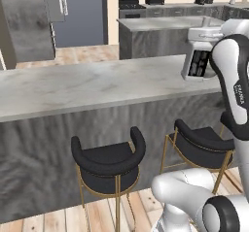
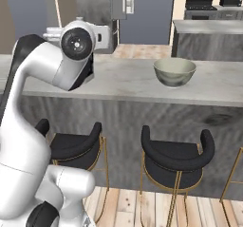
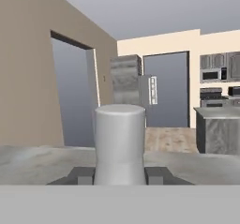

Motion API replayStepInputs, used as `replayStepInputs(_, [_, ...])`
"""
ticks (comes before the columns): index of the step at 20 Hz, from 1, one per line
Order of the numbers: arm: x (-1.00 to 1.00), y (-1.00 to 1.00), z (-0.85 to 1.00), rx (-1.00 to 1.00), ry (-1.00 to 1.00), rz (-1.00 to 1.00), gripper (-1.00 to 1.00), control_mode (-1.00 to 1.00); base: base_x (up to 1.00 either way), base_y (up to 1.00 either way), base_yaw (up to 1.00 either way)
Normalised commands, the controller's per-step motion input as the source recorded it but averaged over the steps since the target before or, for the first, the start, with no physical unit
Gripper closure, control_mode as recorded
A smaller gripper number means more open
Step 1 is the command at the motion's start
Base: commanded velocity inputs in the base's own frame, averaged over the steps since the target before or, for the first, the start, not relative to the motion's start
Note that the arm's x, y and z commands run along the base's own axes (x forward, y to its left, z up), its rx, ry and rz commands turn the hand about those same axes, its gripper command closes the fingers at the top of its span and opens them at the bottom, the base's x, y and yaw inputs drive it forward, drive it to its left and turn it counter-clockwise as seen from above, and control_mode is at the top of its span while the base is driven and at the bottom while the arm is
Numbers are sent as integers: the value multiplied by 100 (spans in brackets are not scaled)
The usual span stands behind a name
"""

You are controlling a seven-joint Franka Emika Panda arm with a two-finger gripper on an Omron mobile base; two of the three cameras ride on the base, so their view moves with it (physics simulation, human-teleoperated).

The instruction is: There is a bowl on the dining counter. Grab a lemon wedge from the fridge and place it in the bowl. Then get the liquor bottle and glass cup from the cabinet and place them next to the bowl.

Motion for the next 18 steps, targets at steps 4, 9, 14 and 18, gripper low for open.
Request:
replayStepInputs(4, [23,-48,-27,2,4,-4,100,-100,0,0,0])
replayStepInputs(9, [46,-6,-45,2,6,2,100,-100,0,0,0])
replayStepInputs(14, [38,3,-36,0,2,3,100,-100,0,0,0])
replayStepInputs(18, [30,13,-12,-3,0,0,100,-100,0,0,0])
